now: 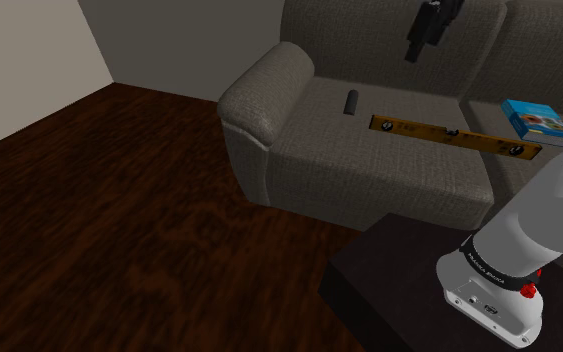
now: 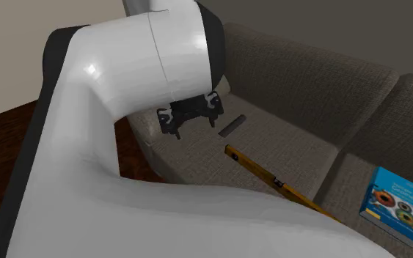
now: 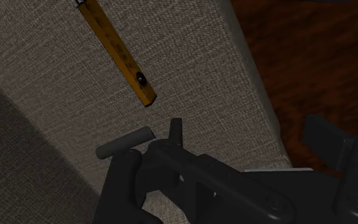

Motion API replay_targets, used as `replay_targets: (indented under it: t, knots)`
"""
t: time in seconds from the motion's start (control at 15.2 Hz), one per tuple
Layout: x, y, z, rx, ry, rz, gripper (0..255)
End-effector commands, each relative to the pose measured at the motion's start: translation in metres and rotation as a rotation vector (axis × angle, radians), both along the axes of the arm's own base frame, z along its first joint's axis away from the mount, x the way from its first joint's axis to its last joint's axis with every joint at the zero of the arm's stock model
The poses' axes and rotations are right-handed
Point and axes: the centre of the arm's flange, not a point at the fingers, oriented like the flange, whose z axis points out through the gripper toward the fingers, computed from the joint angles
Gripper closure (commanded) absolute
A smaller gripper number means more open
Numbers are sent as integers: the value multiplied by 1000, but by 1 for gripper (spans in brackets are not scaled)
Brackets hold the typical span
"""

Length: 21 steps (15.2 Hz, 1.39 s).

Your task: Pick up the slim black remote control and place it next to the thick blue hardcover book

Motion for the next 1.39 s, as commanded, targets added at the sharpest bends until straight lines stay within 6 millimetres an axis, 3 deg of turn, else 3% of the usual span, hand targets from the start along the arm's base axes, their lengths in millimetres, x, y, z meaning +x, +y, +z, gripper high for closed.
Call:
replay_targets:
  t: [0.0, 0.66, 1.32]
  knots:
    - [0, 0, 0, 0, 0, 0, 0]
    - [127, -45, -58, 88, 67, -308, 0]
    - [231, -121, -128, 177, 133, -617, 0]
